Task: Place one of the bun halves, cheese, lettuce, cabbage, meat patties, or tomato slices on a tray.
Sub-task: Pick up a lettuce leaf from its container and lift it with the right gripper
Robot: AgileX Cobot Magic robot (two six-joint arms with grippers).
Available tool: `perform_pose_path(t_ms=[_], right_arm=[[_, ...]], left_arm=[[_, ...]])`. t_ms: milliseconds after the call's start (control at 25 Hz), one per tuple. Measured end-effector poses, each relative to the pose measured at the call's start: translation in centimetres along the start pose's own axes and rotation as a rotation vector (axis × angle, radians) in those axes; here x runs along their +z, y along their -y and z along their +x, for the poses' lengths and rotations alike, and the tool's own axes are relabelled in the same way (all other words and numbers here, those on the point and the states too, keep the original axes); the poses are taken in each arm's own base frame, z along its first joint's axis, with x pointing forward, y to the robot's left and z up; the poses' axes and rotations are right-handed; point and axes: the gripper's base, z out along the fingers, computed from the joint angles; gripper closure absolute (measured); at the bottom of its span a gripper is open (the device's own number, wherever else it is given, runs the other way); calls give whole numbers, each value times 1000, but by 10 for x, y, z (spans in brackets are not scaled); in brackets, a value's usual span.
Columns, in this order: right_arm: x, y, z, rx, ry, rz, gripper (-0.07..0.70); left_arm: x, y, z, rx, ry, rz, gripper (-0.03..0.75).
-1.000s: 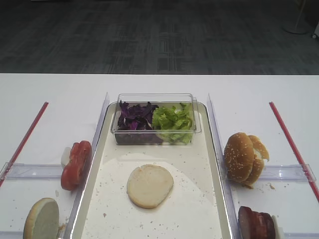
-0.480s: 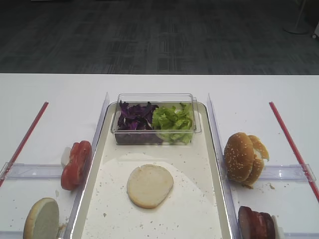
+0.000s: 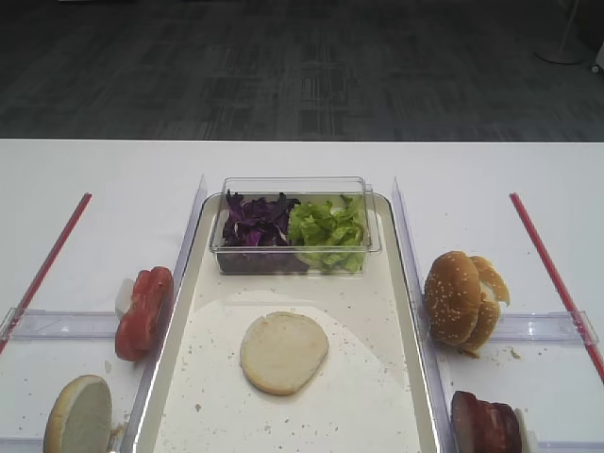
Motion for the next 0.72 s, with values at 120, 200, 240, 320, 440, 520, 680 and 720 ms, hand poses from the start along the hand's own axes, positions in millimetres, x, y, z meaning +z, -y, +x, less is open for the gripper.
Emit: perform_pose_path(t_ms=[120,200,240,320,440,520,680,720], right_arm=[[2,0,-2,1,-20,-2,-46],[8,-1,-6,10,-65,-15,-46],[11,-2,-7,16,-87,-26,-46],[17,-4,-14,30,-136,-46,-46],[27,-6,-29,49,-197,-68,-46],[36,-6,-38,57,-253,-72,-46],[62,-6,-53,74,-401,-76,-46],[70,-5,-55,77,-444,-74,-46]], left_arm=[[0,0,0,0,0,0,191],[0,0,0,0,0,0,191],[0,0,0,0,0,0,191],[0,0,0,0,0,0,191],[0,0,0,0,0,0,191],[0,0,0,0,0,0,191],[0,0,0,0,0,0,191],[0,0,0,0,0,0,191]])
